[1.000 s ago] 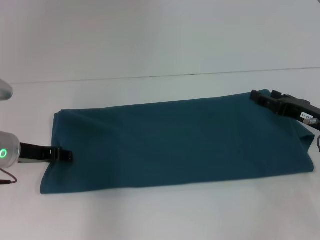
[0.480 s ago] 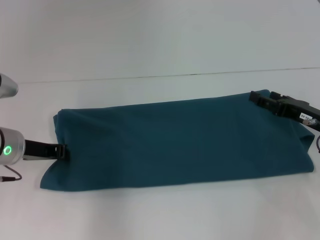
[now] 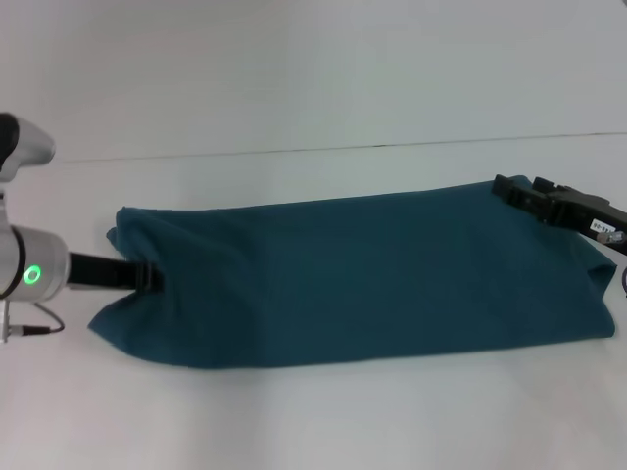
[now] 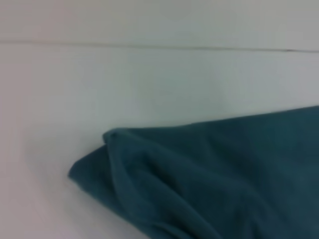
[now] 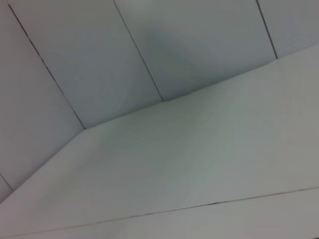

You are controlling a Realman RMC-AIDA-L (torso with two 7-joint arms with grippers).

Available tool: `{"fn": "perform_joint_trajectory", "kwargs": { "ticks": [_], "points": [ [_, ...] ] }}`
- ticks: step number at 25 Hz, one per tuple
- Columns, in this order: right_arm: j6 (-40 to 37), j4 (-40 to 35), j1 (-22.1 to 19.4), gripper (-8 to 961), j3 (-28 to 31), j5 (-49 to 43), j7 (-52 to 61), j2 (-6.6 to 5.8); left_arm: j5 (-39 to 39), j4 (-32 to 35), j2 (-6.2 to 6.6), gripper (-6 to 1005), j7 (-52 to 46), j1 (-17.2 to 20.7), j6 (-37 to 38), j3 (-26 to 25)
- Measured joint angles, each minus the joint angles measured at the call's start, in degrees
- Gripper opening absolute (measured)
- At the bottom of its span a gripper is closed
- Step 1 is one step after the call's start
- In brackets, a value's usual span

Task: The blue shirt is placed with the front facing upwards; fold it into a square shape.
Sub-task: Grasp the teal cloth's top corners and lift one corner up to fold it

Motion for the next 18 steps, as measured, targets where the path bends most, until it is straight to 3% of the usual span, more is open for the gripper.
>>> {"fn": "perform_joint_trajectory", "kwargs": {
  "ticks": [7,18],
  "points": [
    [0.0,0.5,-0.3,769,0.0,2.4,-2.8,0.37,-0.7,5.7,-0.10,62,-2.6,0.2,1.4,4.2],
    [2.2,6.5,-0.1,757,-0.1,12.1,-12.5,0.37,-0.7,14.7,-0.09,62,-4.4,0.2,5.4,5.0]
  ]
}}
